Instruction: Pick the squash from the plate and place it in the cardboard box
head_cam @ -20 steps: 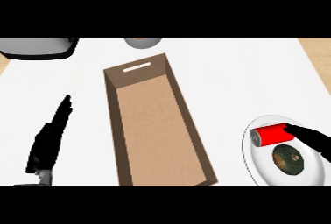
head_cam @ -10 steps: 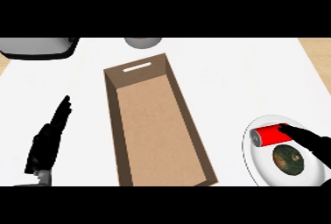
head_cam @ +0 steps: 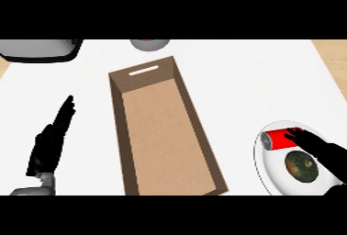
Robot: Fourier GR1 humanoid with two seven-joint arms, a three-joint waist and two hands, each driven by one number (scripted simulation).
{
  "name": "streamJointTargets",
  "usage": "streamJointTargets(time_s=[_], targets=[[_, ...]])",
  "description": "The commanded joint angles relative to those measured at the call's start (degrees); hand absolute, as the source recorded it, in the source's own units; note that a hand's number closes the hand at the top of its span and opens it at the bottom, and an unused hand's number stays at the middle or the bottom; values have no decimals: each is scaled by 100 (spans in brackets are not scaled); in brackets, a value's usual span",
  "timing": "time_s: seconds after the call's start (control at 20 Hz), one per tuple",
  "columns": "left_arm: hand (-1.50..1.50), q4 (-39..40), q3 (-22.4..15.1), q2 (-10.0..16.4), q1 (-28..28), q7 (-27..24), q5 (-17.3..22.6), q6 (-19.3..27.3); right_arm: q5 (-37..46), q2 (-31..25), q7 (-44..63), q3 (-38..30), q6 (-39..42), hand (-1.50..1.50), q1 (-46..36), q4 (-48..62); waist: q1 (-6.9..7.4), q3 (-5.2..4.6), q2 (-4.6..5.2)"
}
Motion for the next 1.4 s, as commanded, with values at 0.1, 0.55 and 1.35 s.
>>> streamJointTargets(time_s=[0.1, 0.55, 1.35], targets=[[0, -115, 69, -57, -24, 179, -82, -127, 474, 189, -170, 161, -246, -150, -266, 635, 15, 16, 13], [0, -219, 113, -84, 266, -8, -91, -268, 662, 374, -379, -106, -1135, 150, 168, 133, -6, 16, 4], [0, -208, 386, -62, 380, -136, -66, -181, 2513, 2537, 3424, 345, -1945, 150, 2313, -3059, -242, -11, -41]])
